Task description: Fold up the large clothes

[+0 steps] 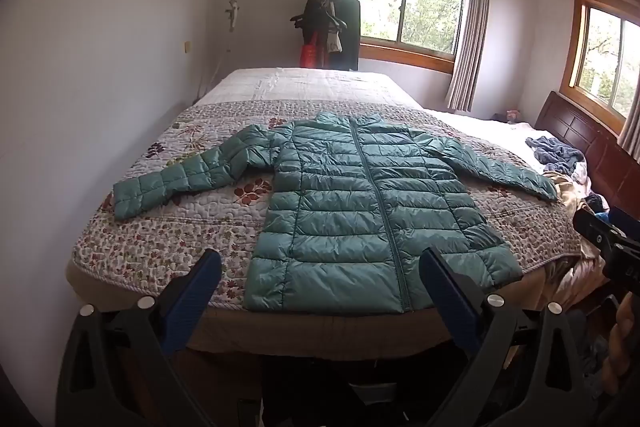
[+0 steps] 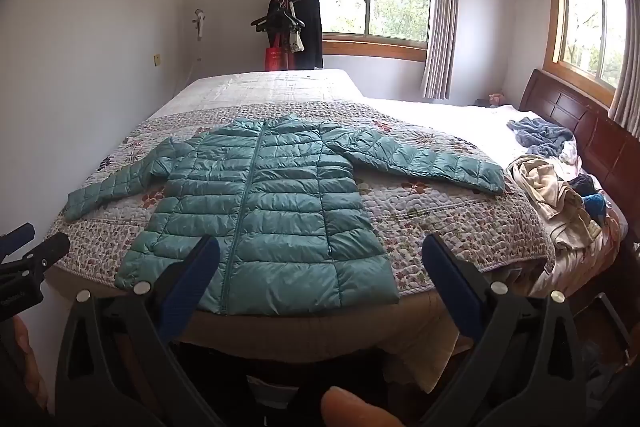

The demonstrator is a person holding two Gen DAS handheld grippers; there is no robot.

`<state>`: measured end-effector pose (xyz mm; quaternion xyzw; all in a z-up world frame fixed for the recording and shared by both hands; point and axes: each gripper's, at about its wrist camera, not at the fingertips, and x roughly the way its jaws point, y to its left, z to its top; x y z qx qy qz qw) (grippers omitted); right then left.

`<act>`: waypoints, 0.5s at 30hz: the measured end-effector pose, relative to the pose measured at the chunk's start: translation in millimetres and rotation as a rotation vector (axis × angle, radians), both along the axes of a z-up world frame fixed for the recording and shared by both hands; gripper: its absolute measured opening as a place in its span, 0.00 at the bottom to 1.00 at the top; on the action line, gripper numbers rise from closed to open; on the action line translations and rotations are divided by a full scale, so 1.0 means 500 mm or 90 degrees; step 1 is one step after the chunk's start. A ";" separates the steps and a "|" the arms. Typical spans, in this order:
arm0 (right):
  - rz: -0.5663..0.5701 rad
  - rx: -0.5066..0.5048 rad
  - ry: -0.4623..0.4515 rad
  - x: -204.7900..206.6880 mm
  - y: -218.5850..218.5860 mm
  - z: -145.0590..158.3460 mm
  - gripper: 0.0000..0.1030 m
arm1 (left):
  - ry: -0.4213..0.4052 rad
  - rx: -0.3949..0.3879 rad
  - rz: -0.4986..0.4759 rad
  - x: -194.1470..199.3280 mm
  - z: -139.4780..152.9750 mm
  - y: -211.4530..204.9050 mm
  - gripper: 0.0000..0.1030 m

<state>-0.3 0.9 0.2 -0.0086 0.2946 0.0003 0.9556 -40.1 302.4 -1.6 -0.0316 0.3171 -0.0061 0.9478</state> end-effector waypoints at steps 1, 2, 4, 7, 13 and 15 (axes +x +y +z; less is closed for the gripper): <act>0.000 0.000 0.000 -0.001 0.001 0.000 0.97 | 0.000 0.000 -0.001 0.000 0.000 0.000 0.96; 0.002 0.000 -0.001 -0.002 0.002 0.001 0.97 | 0.001 0.006 0.001 0.001 0.000 -0.001 0.96; -0.003 0.002 0.005 0.000 0.001 0.000 0.97 | 0.002 0.005 0.001 0.002 0.000 -0.001 0.96; -0.004 0.002 0.004 0.001 0.002 0.001 0.97 | -0.002 0.008 0.001 0.001 0.000 -0.002 0.96; -0.004 0.002 0.005 0.006 -0.018 0.004 0.97 | 0.001 0.007 0.002 0.001 0.001 -0.006 0.96; -0.004 0.001 0.005 0.008 -0.021 0.005 0.97 | 0.000 0.008 0.002 -0.002 0.003 -0.009 0.96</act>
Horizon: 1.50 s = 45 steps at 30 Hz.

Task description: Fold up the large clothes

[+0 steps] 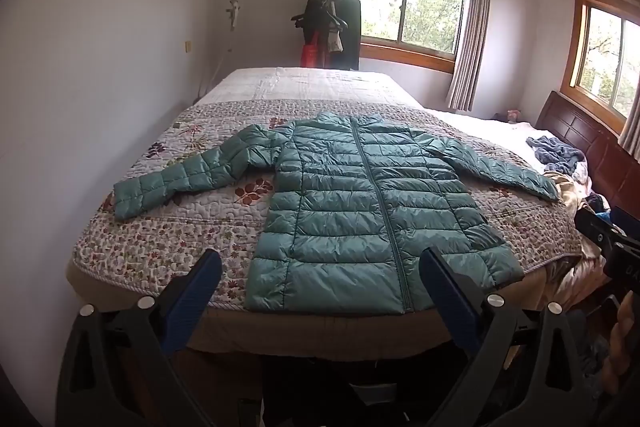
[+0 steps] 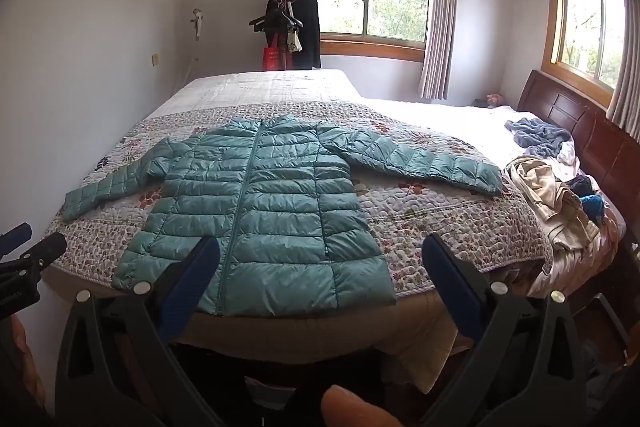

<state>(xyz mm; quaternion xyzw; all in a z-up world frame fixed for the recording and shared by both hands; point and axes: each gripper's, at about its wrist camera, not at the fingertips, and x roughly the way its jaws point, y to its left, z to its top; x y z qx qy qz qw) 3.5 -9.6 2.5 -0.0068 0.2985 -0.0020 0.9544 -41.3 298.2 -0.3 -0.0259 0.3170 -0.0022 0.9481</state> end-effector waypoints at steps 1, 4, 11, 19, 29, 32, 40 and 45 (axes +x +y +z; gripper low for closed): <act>-0.001 -0.001 0.000 0.001 -0.002 0.001 0.97 | -0.001 0.000 0.000 -0.002 0.001 -0.001 0.96; -0.004 -0.003 -0.003 -0.002 0.006 -0.003 0.97 | -0.001 -0.001 0.001 0.005 -0.001 0.008 0.96; -0.005 -0.005 -0.004 -0.002 0.007 -0.002 0.97 | -0.001 -0.002 0.002 0.003 0.001 0.008 0.96; -0.005 -0.005 -0.003 -0.001 0.008 -0.001 0.97 | 0.002 -0.002 0.005 0.005 -0.003 0.011 0.96; -0.007 -0.006 -0.004 -0.001 0.007 -0.002 0.97 | 0.002 -0.003 0.006 0.007 -0.007 0.013 0.96; -0.007 -0.007 -0.004 -0.001 0.006 -0.002 0.97 | 0.004 -0.004 0.007 0.007 -0.008 0.013 0.96; -0.007 -0.007 -0.003 0.000 0.005 -0.004 0.97 | 0.004 -0.003 0.007 0.007 -0.009 0.013 0.96; -0.007 -0.010 -0.004 -0.002 0.005 -0.005 0.97 | 0.004 -0.004 0.008 0.008 -0.009 0.015 0.96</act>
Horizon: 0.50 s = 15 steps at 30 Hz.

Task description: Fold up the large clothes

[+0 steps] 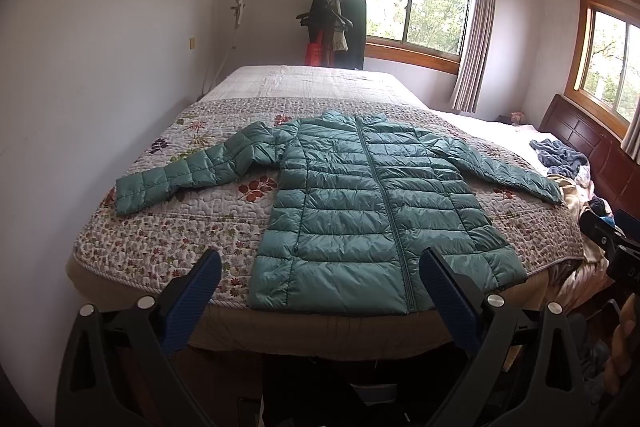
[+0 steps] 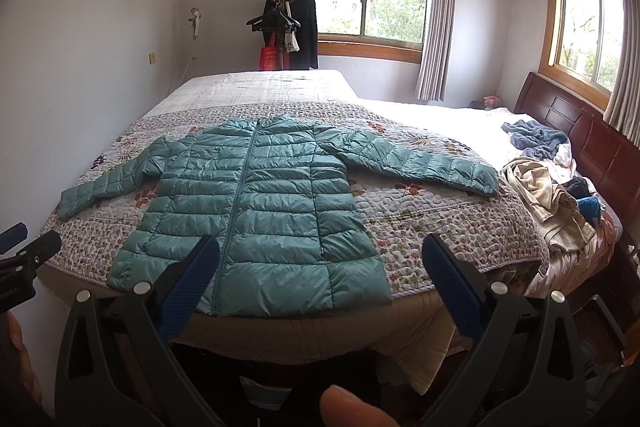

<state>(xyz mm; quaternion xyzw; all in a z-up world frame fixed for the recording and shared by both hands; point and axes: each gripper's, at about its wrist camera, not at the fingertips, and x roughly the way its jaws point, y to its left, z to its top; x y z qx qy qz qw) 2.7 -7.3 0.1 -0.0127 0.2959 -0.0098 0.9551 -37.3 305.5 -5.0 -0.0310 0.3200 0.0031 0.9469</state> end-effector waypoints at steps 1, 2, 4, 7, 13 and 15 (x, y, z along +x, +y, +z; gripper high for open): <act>0.000 0.000 0.000 0.000 0.000 0.000 0.97 | 0.000 0.000 0.000 0.000 0.000 0.000 0.96; 0.000 0.001 -0.001 0.000 -0.001 0.000 0.97 | 0.000 -0.001 0.000 0.000 0.000 0.000 0.96; 0.000 0.000 0.000 0.000 -0.001 0.000 0.97 | 0.000 -0.001 0.000 0.000 -0.001 0.001 0.96; 0.000 0.000 0.000 0.000 -0.001 0.000 0.97 | -0.001 0.000 0.001 -0.001 -0.001 0.001 0.96; 0.000 0.000 0.000 0.000 -0.001 0.000 0.97 | 0.000 -0.001 0.003 0.000 -0.002 0.004 0.96; 0.000 0.000 0.001 0.000 -0.001 0.000 0.97 | 0.000 0.000 0.004 0.000 -0.002 0.002 0.96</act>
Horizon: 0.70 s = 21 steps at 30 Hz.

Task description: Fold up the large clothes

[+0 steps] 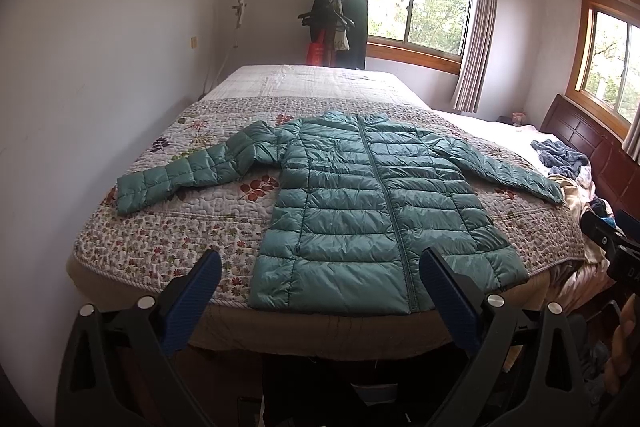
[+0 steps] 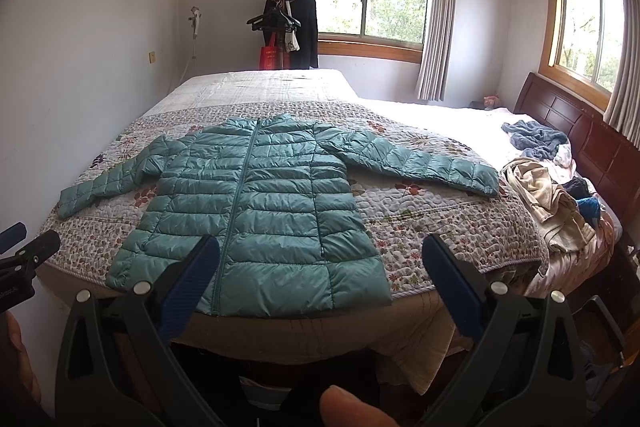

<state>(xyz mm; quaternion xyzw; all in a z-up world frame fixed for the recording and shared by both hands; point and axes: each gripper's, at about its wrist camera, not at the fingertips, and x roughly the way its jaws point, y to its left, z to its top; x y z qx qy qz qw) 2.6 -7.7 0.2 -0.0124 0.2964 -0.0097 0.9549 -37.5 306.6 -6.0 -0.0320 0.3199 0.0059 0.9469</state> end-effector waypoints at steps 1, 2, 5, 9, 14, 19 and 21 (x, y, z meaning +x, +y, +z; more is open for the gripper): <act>0.000 0.000 0.001 0.000 0.000 -0.001 0.97 | 0.000 0.000 0.000 0.000 0.000 0.000 0.96; 0.000 -0.001 0.000 -0.001 0.000 -0.001 0.97 | 0.001 0.000 0.002 0.001 0.000 0.001 0.96; 0.001 -0.002 0.001 -0.001 0.000 -0.001 0.97 | 0.004 -0.002 0.003 0.003 -0.003 0.004 0.96; 0.001 -0.004 0.002 0.000 0.001 -0.003 0.97 | 0.004 -0.002 0.005 0.005 -0.006 0.004 0.96; 0.002 -0.006 0.004 0.002 0.004 -0.004 0.97 | 0.006 -0.004 0.007 0.005 -0.009 0.007 0.96; 0.002 -0.010 0.010 0.015 0.008 -0.009 0.97 | 0.007 -0.004 0.010 0.007 -0.012 0.010 0.96; 0.004 -0.012 0.012 0.021 0.010 -0.012 0.97 | 0.008 -0.002 0.012 0.011 -0.015 0.013 0.96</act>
